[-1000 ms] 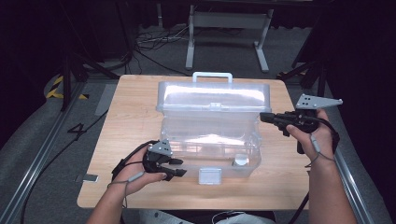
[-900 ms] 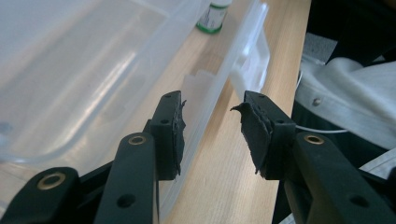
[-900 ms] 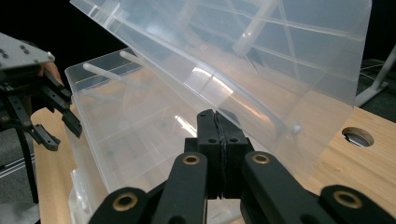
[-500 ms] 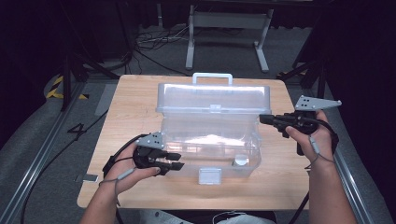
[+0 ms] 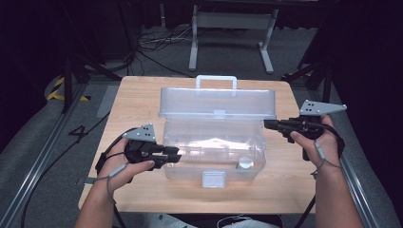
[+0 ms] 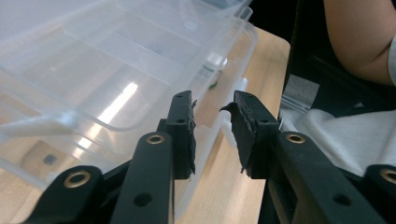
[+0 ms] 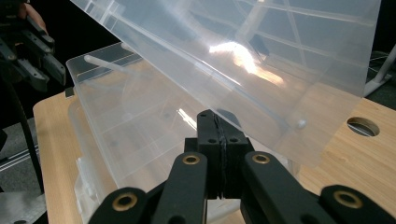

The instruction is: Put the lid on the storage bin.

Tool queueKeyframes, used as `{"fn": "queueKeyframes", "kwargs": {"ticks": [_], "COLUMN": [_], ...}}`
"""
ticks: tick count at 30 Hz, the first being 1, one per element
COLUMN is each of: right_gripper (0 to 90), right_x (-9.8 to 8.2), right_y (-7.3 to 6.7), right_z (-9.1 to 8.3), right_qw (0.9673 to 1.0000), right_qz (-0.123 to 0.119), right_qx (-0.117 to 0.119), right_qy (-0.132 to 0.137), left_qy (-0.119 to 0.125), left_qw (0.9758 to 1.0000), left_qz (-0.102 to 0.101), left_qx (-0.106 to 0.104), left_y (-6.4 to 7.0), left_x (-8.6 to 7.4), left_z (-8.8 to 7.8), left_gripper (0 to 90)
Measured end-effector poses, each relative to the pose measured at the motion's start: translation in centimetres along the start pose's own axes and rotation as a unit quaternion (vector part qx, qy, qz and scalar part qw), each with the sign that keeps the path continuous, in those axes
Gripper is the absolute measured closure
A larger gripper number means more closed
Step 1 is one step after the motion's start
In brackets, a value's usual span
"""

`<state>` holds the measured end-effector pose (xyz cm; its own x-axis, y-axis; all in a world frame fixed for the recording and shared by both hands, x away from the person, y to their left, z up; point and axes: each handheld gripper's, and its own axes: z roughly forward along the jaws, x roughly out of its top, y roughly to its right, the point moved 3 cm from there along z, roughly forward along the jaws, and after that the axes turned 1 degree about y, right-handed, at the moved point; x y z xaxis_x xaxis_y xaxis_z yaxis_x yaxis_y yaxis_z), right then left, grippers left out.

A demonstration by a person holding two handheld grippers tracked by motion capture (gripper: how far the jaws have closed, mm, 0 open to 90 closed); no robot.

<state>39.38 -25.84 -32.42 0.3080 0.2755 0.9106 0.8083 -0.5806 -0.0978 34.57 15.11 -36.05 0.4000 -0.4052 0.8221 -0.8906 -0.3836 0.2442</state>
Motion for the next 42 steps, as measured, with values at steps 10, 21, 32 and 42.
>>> {"fn": "queueKeyframes", "kwargs": {"ticks": [10, 21, 32, 42], "right_gripper": [90.0, 90.0, 89.7, 89.0], "right_x": [-0.6, -0.9, -1.2, -1.5], "right_y": [-0.2, -0.5, -0.9, -1.3], "right_z": [-0.3, -0.5, -0.7, -0.7], "right_qw": [0.9999, 0.9998, 0.9992, 0.9976], "right_qz": [0.002, 0.0, 0.001, 0.001], "right_qx": [-0.004, -0.004, 0.006, 0.018], "right_qy": [-0.012, -0.019, -0.039, -0.067], "left_qy": [0.032, 0.067, 0.079, 0.07], "left_qw": [0.9993, 0.9955, 0.9912, 0.9914], "left_qz": [0.009, -0.008, -0.026, -0.032], "left_qx": [0.02, 0.066, 0.103, 0.105], "left_y": [-0.3, -1.2, -2.1, -2.1], "left_x": [1.1, 1.7, 1.6, 1.3], "left_z": [-0.7, -1.6, -1.9, -2.2], "left_gripper": [73.2, 75.3, 77.6, 80.0]}}
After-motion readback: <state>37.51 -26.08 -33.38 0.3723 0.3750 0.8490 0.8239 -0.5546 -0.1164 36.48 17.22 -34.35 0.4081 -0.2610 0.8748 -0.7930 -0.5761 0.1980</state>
